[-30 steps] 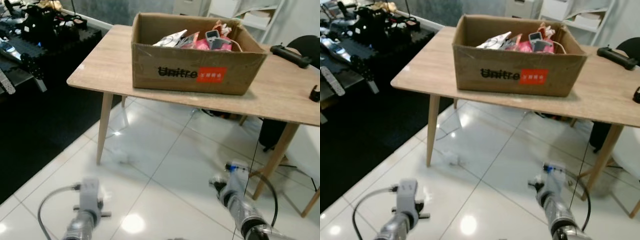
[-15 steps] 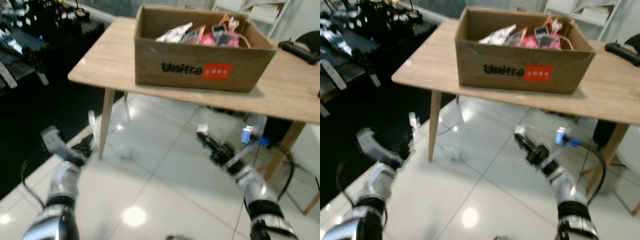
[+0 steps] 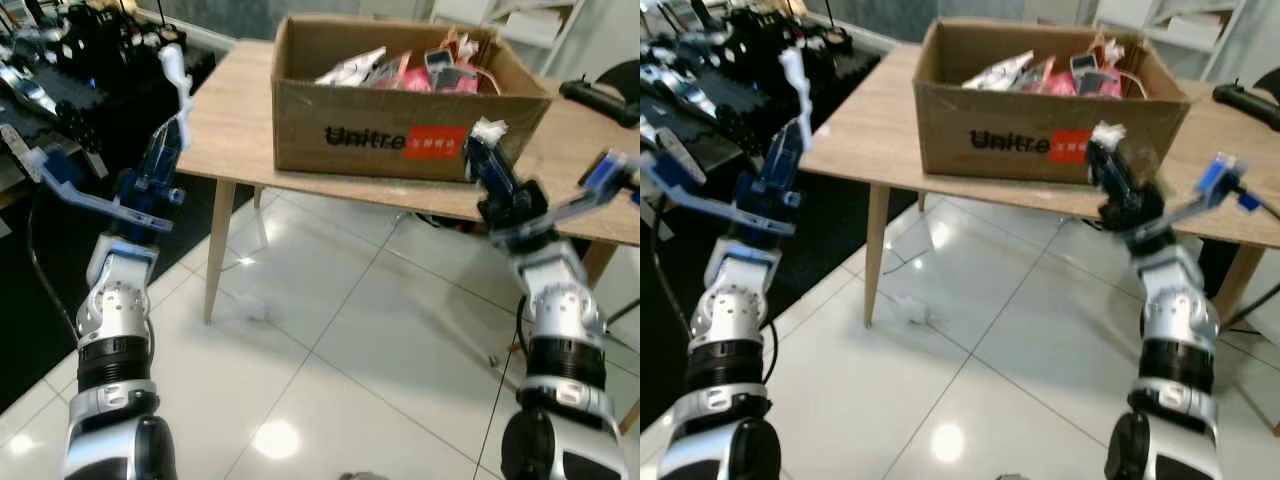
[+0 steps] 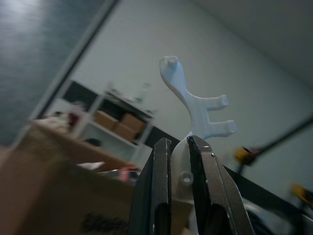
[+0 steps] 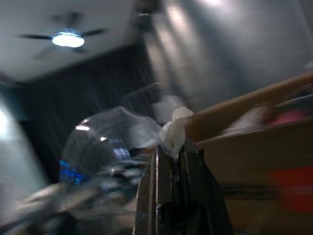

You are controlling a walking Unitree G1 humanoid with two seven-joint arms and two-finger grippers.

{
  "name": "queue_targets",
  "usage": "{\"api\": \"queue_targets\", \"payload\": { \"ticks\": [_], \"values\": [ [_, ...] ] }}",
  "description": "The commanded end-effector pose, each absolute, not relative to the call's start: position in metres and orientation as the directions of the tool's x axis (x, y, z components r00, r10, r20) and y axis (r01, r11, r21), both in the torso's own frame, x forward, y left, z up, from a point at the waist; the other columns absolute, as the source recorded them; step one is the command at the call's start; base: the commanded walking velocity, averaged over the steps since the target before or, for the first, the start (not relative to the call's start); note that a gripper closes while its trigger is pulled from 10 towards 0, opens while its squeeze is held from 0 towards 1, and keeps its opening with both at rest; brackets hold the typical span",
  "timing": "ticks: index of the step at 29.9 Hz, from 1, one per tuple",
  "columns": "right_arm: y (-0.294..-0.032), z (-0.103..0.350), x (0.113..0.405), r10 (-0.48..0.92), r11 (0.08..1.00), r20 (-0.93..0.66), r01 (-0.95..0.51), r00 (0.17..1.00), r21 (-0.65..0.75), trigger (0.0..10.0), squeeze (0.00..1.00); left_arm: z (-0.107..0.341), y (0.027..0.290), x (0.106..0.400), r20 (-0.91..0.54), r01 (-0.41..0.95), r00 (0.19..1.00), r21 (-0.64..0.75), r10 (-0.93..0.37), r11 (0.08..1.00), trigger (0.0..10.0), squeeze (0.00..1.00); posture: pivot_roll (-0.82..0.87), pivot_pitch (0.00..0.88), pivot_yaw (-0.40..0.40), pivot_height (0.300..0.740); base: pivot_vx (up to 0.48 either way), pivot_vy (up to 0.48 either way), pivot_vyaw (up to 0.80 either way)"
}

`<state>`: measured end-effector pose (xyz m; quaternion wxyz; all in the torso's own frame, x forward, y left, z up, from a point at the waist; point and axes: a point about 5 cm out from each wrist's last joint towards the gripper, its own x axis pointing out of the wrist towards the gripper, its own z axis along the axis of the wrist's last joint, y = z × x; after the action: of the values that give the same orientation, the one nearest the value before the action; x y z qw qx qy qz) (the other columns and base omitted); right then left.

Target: Picking trash to rubbish bin

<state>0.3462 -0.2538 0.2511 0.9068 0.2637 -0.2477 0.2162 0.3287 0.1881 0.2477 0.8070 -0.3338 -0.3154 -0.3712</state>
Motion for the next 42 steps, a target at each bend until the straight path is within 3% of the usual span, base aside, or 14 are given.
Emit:
{"api": "queue_targets", "payload": {
  "ticks": [1, 8, 15, 21, 31, 35, 36, 42],
  "values": [
    [-0.259, 0.24, 0.347, 0.216, 0.786, 0.524, -0.465, 0.824, 0.408, 10.0, 0.0, 0.247, 0.182, 0.329, 0.755, 0.823, 0.517, -0.311, -0.402, 0.475, 10.0, 0.0, 0.0, 0.084, 0.005, 0.74, 0.428, 0.0, 0.0],
    [-0.256, 0.245, 0.343, 0.219, 0.762, 0.542, -0.489, 0.811, 0.424, 10.0, 0.0, 0.248, 0.174, 0.326, 0.753, 0.84, 0.505, -0.315, -0.422, 0.442, 10.0, 0.0, -0.01, 0.084, 0.023, 0.74, 0.427, 0.0, 0.0],
    [-0.254, 0.264, 0.338, 0.2, 0.782, 0.586, -0.488, 0.785, 0.387, 10.0, 0.0, 0.251, 0.161, 0.324, 0.746, 0.866, 0.479, -0.317, -0.462, 0.387, 10.0, 0.0, -0.01, 0.087, 0.033, 0.74, 0.429, 0.0, -0.64],
    [-0.256, 0.276, 0.334, 0.204, 0.809, 0.62, -0.488, 0.757, 0.329, 10.0, 0.0, 0.252, 0.151, 0.323, 0.75, 0.879, 0.461, -0.315, -0.473, 0.358, 10.0, 0.0, -0.02, 0.085, 0.034, 0.74, 0.425, 0.0, -0.8],
    [-0.243, 0.317, 0.326, 0.228, 0.847, 0.69, -0.489, 0.687, 0.207, 10.0, 0.0, 0.255, 0.134, 0.32, 0.752, 0.896, 0.434, -0.304, -0.497, 0.324, 10.0, 0.0, -0.03, 0.086, 0.024, 0.74, 0.42, 0.0, 0.0],
    [-0.239, 0.326, 0.327, 0.244, 0.913, 0.658, -0.398, 0.712, 0.092, 10.0, 0.0, 0.257, 0.123, 0.32, 0.72, 0.889, 0.444, -0.278, -0.533, 0.364, 10.0, 0.0, -0.03, 0.086, 0.023, 0.74, 0.396, 0.0, 0.0],
    [-0.237, 0.326, 0.329, 0.242, 0.937, 0.633, -0.347, 0.735, 0.044, 10.0, 0.0, 0.258, 0.115, 0.32, 0.679, 0.883, 0.446, -0.227, -0.584, 0.41, 10.0, 0.0, -0.04, 0.086, 0.021, 0.74, 0.364, 0.0, 0.0],
    [-0.237, 0.324, 0.334, 0.223, 0.962, 0.587, -0.273, 0.778, -0.003, 10.0, 0.0, 0.259, 0.108, 0.325, 0.548, 0.841, 0.479, -0.065, -0.685, 0.537, 10.0, 0.0, -0.04, 0.087, 0.017, 0.74, 0.268, 0.0, 0.0]
  ]
}}
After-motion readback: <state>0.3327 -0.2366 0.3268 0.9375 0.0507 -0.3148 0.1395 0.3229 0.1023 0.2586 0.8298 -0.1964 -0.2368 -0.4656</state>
